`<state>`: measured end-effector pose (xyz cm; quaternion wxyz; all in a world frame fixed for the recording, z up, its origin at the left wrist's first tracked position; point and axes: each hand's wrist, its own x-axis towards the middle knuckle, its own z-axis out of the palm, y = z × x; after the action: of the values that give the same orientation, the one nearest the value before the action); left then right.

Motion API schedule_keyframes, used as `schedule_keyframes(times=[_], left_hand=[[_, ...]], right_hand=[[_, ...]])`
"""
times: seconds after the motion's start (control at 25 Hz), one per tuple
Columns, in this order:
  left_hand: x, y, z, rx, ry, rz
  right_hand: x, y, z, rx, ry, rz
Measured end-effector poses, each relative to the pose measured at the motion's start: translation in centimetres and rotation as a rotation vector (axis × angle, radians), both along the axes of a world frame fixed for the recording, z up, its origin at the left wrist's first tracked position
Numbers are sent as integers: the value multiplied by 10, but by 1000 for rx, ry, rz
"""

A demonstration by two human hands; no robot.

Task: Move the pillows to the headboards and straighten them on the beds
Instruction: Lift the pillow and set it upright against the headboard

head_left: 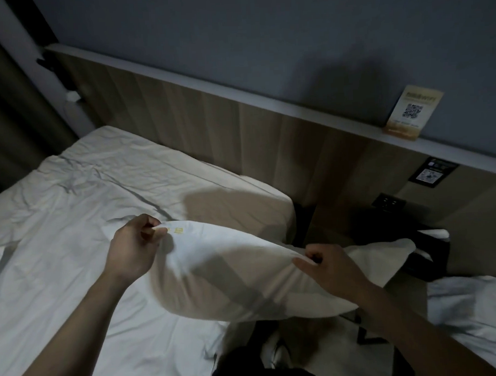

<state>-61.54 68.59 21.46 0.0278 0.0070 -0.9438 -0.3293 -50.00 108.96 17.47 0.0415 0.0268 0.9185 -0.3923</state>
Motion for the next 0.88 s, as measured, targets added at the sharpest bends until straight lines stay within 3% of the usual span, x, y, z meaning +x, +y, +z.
schedule_keyframes(times=[0.64,0.88], left_hand=[[-128,9,-6,77,-3,-123],[-201,32,-4,-7,16,-167]], right_hand=[[-84,-1,3,-43,-14,-171],[-127,6,4,-60,-11,-222]])
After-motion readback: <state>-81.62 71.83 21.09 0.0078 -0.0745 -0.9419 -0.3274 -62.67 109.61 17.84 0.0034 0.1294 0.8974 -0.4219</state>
